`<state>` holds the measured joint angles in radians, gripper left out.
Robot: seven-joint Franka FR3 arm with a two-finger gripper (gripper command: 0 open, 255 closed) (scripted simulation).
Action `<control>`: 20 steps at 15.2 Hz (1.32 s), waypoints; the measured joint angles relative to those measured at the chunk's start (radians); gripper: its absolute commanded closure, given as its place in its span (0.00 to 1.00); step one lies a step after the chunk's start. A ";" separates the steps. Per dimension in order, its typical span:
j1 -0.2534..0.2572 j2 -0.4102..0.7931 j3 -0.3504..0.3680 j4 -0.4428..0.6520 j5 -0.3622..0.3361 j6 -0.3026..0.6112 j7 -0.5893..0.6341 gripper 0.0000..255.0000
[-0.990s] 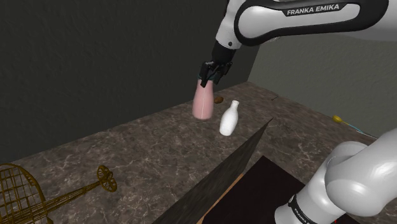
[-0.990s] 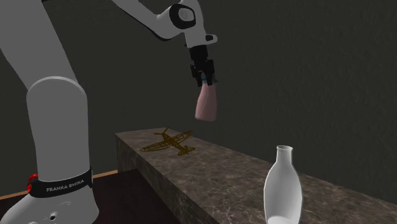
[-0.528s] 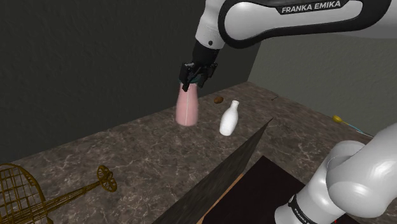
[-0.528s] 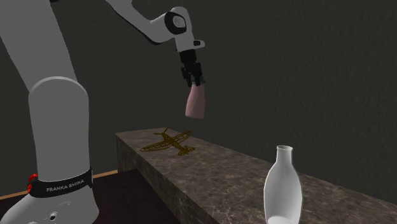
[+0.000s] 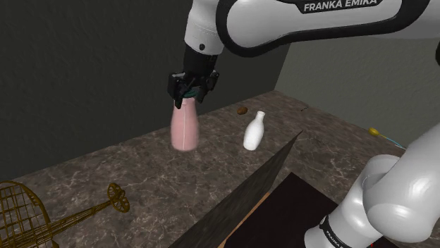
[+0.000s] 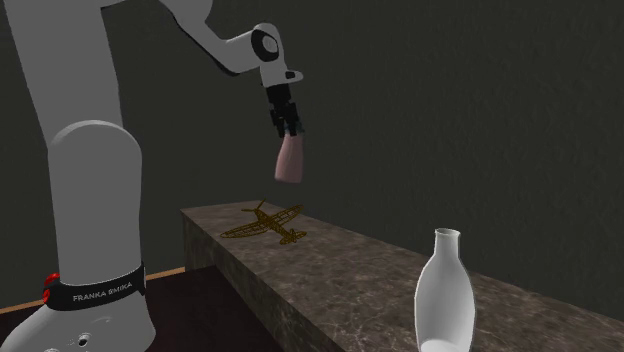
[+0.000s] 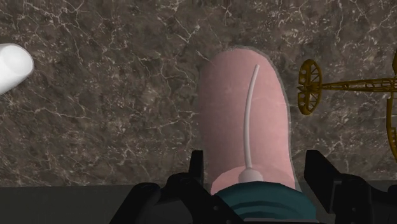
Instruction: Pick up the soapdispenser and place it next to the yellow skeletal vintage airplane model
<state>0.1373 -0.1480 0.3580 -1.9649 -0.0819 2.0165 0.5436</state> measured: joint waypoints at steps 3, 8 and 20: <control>0.027 0.062 0.048 0.072 -0.034 -0.023 0.086 1.00; 0.064 0.145 0.098 0.144 -0.085 -0.033 0.188 1.00; 0.068 0.178 0.101 0.021 -0.118 0.114 0.233 1.00</control>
<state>0.2056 0.0301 0.4592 -1.9440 -0.1994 2.1307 0.7766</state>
